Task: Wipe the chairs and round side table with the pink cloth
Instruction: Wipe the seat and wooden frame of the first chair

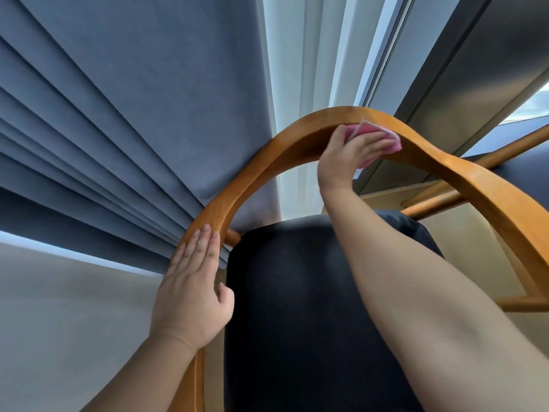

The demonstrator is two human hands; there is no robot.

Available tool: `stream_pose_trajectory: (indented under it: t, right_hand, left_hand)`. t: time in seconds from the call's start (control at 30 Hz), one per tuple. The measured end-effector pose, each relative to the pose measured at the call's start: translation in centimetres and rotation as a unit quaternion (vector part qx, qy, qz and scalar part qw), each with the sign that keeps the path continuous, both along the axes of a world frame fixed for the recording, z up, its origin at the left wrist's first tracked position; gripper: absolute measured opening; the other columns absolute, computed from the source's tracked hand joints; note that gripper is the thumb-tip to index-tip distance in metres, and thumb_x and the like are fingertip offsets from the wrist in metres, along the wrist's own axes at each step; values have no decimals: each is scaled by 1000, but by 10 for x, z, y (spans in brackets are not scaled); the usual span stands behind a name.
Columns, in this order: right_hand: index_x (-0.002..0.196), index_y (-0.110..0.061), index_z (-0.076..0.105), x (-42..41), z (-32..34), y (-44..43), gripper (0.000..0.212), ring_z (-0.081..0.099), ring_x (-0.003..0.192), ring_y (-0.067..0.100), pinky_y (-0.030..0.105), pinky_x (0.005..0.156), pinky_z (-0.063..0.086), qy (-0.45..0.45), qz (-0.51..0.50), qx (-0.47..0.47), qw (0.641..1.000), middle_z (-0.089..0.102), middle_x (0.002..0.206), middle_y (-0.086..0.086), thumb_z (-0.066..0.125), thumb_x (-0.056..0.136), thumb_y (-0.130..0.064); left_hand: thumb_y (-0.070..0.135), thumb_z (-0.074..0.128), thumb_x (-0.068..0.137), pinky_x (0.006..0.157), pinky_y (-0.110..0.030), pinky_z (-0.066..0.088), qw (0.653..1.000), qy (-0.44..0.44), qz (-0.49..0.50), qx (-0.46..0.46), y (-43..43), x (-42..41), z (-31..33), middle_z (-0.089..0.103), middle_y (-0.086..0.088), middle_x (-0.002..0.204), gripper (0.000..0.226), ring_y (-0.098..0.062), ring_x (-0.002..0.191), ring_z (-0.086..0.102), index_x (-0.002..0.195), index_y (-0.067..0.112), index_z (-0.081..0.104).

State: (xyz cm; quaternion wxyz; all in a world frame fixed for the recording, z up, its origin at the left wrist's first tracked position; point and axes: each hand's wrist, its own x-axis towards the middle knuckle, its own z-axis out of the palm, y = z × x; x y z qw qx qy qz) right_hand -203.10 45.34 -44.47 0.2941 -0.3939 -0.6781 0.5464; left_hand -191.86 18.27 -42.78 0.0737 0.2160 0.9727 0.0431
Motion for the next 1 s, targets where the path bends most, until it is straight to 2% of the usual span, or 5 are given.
stream_pose_trajectory:
  t: [0.17, 0.37, 0.53, 0.67, 1.0]
  right_hand:
    - [148, 4, -17, -5, -4, -4, 78, -22, 146, 32, 34, 116, -13, 0, -29, 16, 999, -24, 158, 20, 33, 104, -37]
    - [149, 2, -14, 10, -12, -83, 73, -20, 147, 22, 16, 112, -17, 18, 147, 45, 988, -24, 158, 17, 35, 104, -28]
    - [155, -22, -4, 41, -29, -125, 74, 7, 150, 17, 33, 121, 14, -3, 253, -12, 967, 0, 164, -1, 45, 102, -33]
    - [148, -24, 41, 63, -10, -110, 49, 57, 115, 15, 9, 90, 44, -40, 231, -75, 969, 59, 125, -1, 50, 100, -15]
    - [124, -26, 62, 206, 169, -17, 26, 64, 95, -1, 18, 84, 53, -100, 280, 16, 955, 69, 97, -15, 54, 99, -26]
  left_hand:
    - [38, 35, 85, 116, -29, -4, 1000, -2, -2, 8, 0, 1, -1, -10, 3, 156, 76, -9, 143, -11, 147, 22, -7]
    - [41, 26, 86, 116, -29, 1, 999, -4, 9, 42, -2, 2, -3, -2, 5, 156, 70, -8, 143, -4, 151, 22, 8]
    - [39, 20, 88, 115, -28, 4, 996, 0, 11, 85, -5, 2, -5, 7, 7, 156, 64, -6, 142, 0, 150, 21, 19]
    - [33, 27, 89, 115, -28, 6, 991, -23, 34, 131, -5, 4, 0, 15, 5, 157, 62, -6, 142, 4, 149, 20, 26]
    - [26, 51, 95, 108, -31, 33, 968, -129, 27, 213, 30, 10, 90, 41, 0, 146, 49, -17, 134, 37, 142, 19, 39]
